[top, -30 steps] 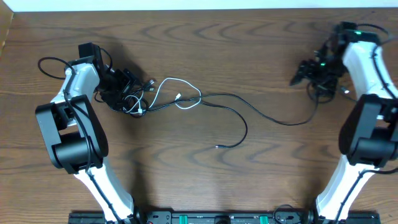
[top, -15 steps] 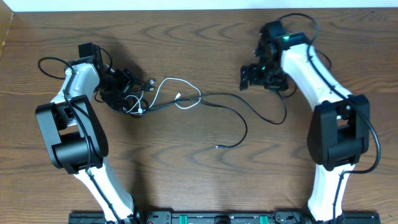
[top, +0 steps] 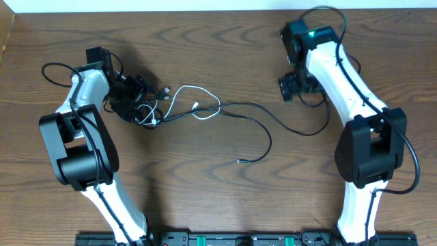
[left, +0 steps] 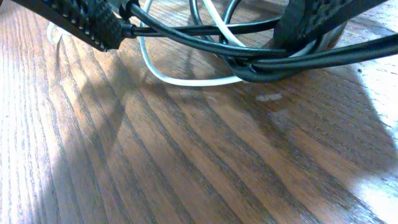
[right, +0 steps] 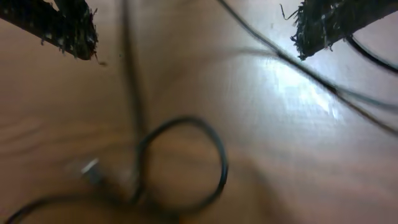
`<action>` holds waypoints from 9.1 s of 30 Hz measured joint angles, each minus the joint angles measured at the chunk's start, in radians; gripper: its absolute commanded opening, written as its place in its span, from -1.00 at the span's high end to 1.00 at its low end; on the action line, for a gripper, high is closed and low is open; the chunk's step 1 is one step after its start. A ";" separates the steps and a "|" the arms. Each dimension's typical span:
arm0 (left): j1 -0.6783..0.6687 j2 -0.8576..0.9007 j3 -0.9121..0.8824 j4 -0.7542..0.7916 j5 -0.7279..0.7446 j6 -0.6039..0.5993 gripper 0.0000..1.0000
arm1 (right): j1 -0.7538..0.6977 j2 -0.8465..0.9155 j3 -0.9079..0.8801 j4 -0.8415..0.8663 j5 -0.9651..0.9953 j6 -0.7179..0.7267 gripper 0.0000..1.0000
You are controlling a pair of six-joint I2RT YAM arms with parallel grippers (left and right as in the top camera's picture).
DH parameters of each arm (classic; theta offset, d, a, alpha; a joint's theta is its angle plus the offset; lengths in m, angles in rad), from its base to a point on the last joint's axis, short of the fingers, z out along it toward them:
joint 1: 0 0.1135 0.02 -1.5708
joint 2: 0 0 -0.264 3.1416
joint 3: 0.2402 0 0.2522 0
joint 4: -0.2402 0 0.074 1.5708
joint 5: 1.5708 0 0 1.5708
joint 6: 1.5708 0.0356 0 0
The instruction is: Untangle cables
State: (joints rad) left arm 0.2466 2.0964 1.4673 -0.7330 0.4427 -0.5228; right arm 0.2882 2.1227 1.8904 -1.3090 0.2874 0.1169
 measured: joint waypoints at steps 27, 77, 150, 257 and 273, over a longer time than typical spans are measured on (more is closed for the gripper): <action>0.000 0.000 0.000 0.004 0.000 0.000 -0.68 | 0.160 0.002 -0.066 0.354 -0.581 -0.347 -0.50; -0.090 -0.063 -0.001 -0.014 -0.176 0.061 -0.98 | 0.285 0.027 -0.406 0.805 -0.261 -0.543 0.98; -0.258 -0.016 -0.013 0.061 -0.456 0.071 0.72 | -0.009 -0.475 -0.414 0.509 -0.285 -0.441 0.98; -0.106 -0.241 -0.172 -0.094 -0.545 -0.088 -0.13 | 0.238 -0.132 -0.395 0.764 -0.807 -0.173 -0.98; -0.106 -0.241 -0.172 -0.305 -0.402 -0.106 0.00 | 0.423 0.003 -0.396 0.955 -0.592 0.169 -0.98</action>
State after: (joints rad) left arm 0.1406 1.8553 1.2953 -1.0382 0.0406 -0.6292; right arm 0.7113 2.1262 1.4948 -0.3538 -0.3042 0.2855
